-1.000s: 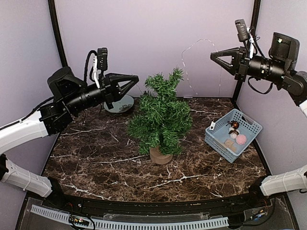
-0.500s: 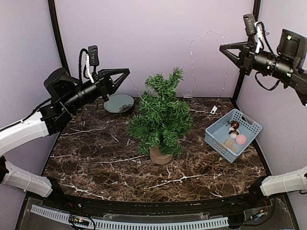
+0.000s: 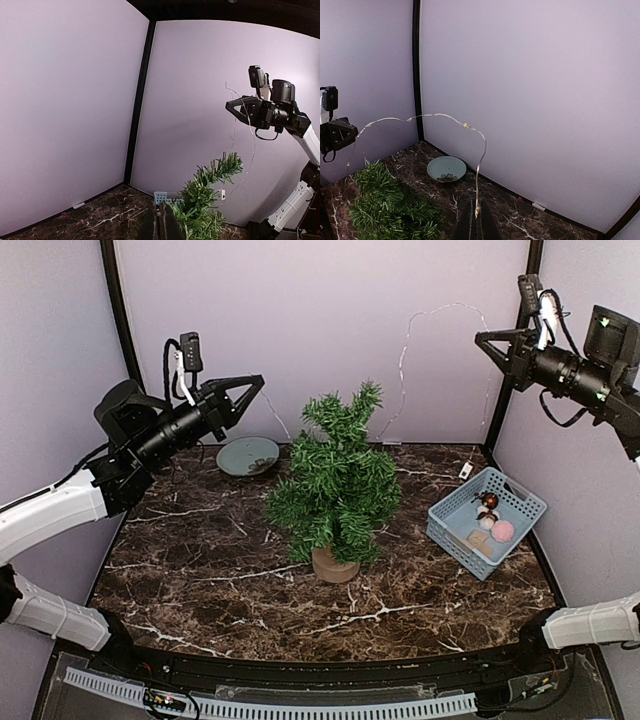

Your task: Decorate the small christmas tree

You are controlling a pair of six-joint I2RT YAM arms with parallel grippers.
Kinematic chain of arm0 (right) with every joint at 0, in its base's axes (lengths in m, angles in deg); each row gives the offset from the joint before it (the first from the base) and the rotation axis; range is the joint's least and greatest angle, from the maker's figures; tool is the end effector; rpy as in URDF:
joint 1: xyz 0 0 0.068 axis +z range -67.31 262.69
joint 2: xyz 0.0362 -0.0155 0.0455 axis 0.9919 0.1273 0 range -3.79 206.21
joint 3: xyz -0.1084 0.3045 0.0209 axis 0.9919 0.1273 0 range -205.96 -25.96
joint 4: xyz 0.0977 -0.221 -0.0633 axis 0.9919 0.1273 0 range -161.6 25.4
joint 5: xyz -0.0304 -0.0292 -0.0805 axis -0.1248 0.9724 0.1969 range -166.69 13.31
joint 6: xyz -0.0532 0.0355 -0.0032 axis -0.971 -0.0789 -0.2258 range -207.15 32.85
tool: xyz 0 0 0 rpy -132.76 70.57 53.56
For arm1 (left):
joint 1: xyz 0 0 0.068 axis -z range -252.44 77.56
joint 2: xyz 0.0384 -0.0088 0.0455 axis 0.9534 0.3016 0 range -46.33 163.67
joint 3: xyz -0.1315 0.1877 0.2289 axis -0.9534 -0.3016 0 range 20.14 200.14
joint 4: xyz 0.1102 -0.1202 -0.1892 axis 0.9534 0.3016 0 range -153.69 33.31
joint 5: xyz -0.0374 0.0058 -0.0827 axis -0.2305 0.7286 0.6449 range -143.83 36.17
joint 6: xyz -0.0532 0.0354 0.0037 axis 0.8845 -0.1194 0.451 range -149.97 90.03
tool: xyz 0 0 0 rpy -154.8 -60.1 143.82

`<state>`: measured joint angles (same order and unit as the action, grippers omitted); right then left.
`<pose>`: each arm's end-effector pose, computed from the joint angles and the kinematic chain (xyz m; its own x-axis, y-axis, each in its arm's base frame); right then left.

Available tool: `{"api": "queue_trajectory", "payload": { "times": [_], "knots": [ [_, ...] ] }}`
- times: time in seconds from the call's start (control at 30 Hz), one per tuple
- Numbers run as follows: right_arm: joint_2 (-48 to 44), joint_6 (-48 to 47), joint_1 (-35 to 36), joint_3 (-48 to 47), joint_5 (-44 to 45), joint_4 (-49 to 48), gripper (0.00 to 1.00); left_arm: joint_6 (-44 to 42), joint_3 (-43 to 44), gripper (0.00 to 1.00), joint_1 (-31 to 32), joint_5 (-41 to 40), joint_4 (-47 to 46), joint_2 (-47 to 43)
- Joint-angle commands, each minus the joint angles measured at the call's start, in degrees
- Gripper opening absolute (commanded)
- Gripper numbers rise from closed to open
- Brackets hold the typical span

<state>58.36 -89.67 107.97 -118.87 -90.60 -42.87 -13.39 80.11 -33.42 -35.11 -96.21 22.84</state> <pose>0.1425 0.0806 0.5680 0.0598 -0.0192 -0.9980 -0.6299 0.7749 -0.0526 0.1901 -0.1745 0.4793 0.0592 -0.3959 -0.9164 0.8788 0.4561 -0.1403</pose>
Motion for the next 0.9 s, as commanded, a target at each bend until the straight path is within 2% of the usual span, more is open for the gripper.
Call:
{"api": "queue_trajectory", "payload": {
  "times": [0.0, 0.17, 0.4, 0.63, 0.87],
  "knots": [
    [-1.26, -0.28, -0.50, 0.48, -2.42, -3.67, 0.00, 1.86, 1.13, 0.00, -0.76, 6.65, -5.44, -0.38],
    [-2.06, -1.79, -0.54, 2.79, -8.81, -4.83, 0.00, 2.48, 2.39, 0.00, -0.78, 17.68, -6.88, 0.48],
    [-1.69, -1.48, -0.54, 2.22, -17.09, -6.24, 0.00, 3.00, 6.81, 0.00, -0.75, 26.45, -6.37, 1.98],
    [-3.13, 1.32, -0.49, 0.81, -21.92, -12.42, 0.00, 2.99, 15.07, 0.00, -0.70, 27.49, -5.39, 5.07],
    [-1.42, 4.45, -0.58, -0.13, -17.42, -20.55, 0.00, 0.03, 23.93, 0.00, -1.03, 19.09, -4.13, 10.69]
  ]
}}
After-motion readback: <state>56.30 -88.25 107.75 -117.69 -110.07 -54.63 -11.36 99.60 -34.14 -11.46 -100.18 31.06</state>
